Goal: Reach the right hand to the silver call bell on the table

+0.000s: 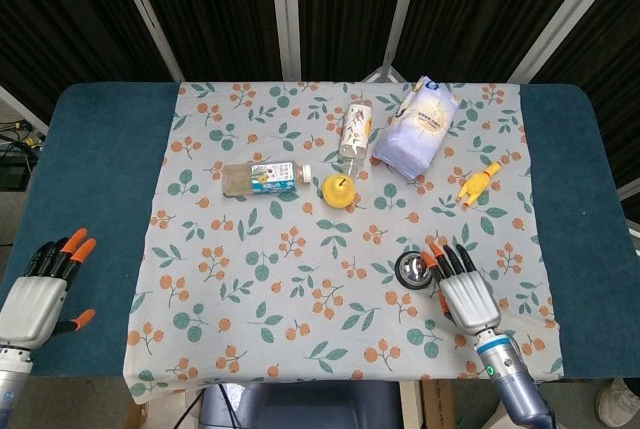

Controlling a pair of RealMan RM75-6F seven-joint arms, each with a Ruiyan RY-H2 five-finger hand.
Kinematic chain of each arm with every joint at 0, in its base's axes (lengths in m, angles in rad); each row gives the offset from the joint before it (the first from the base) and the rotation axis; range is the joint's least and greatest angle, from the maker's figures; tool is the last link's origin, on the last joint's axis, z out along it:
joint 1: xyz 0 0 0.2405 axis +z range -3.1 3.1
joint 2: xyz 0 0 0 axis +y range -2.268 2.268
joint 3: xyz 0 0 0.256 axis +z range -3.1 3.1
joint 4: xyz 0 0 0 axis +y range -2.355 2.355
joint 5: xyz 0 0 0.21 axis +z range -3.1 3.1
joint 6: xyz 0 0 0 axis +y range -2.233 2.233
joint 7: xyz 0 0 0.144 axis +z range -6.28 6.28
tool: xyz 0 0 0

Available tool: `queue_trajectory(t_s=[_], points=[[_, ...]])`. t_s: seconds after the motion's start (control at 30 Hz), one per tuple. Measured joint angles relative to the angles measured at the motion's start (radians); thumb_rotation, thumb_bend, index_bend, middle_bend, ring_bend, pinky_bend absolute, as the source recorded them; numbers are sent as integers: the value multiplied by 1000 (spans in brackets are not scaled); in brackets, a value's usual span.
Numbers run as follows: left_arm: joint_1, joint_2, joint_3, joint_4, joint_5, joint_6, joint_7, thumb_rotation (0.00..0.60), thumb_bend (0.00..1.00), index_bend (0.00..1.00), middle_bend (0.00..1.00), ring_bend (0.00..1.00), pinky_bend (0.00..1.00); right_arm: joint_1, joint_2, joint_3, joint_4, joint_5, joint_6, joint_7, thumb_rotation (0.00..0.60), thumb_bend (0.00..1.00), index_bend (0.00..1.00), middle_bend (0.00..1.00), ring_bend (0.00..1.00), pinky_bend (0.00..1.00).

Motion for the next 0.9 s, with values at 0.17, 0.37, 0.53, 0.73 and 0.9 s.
queue_trajectory(t_s=[0.17,0.37,0.53,0.73,0.9], points=[[0,0,-1,-1,-3,-1,3,600,54,0,0,0,0,3,-7,-9,2,1,0,-6,600,791,0,0,0,0],[0,-1,-2,-2,-6,-1,3,600,54,0,0,0,0,8,-17,-19,19,9,-12,-18,600,793,0,0,0,0],[0,0,-3,-3,-5,-1,4,600,54,0,0,0,0,11,-24,-38,44,29,-36,-46,600,795,0,0,0,0],[0,1,-2,-6,-3,0,5,600,54,0,0,0,0,11,-36,-57,63,60,-54,-96,600,794,0,0,0,0],[-1,0,-3,-5,-4,0,3,600,54,0,0,0,0,9,-37,-43,48,48,-18,-79,600,795,0,0,0,0]])
